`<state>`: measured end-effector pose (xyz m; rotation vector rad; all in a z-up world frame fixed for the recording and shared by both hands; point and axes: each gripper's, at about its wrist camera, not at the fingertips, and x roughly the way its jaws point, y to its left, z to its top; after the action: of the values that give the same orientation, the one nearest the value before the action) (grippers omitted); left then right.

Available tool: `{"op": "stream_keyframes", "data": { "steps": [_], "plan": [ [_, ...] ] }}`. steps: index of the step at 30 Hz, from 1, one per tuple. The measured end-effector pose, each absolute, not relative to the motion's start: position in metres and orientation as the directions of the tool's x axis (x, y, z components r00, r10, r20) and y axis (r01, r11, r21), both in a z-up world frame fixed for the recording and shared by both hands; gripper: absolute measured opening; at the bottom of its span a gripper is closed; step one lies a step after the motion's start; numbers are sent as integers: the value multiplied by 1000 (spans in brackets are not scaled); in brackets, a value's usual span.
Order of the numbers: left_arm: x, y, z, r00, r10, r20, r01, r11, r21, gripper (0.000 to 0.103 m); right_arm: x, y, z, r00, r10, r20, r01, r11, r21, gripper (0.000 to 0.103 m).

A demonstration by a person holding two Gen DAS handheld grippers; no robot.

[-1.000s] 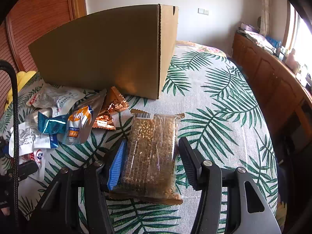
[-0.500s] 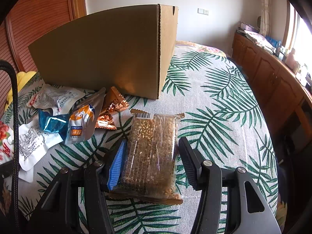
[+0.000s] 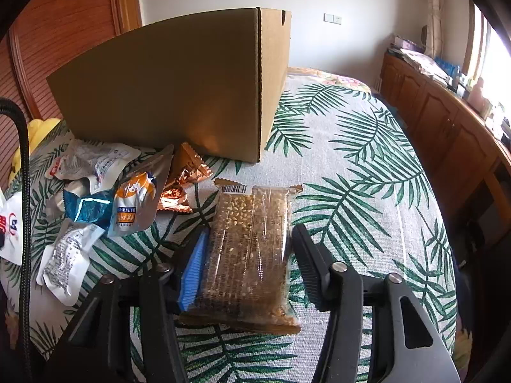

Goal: Organize snacks
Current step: 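Grasp the clear grain-bar pack with the right tool while the left tool grasps a white-red sachet, then carry both packets over the cardboard box and open both tools to drop them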

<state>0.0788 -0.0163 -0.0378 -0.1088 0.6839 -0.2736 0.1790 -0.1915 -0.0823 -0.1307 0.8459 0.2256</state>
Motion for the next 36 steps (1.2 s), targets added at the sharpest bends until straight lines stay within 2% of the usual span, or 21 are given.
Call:
{"op": "stream_keyframes", "data": {
  "steps": [13,36],
  "plan": [
    [79,-17,-26,757,-291,-585,222,957,-189,12,173,-204,-74,683,199,-703,-228,972,53,44],
    [119,-13,12,796,-291,-531,251,957,-147,12,145,-211,-40,785,228,-576,-256,966,33,44]
  ]
}}
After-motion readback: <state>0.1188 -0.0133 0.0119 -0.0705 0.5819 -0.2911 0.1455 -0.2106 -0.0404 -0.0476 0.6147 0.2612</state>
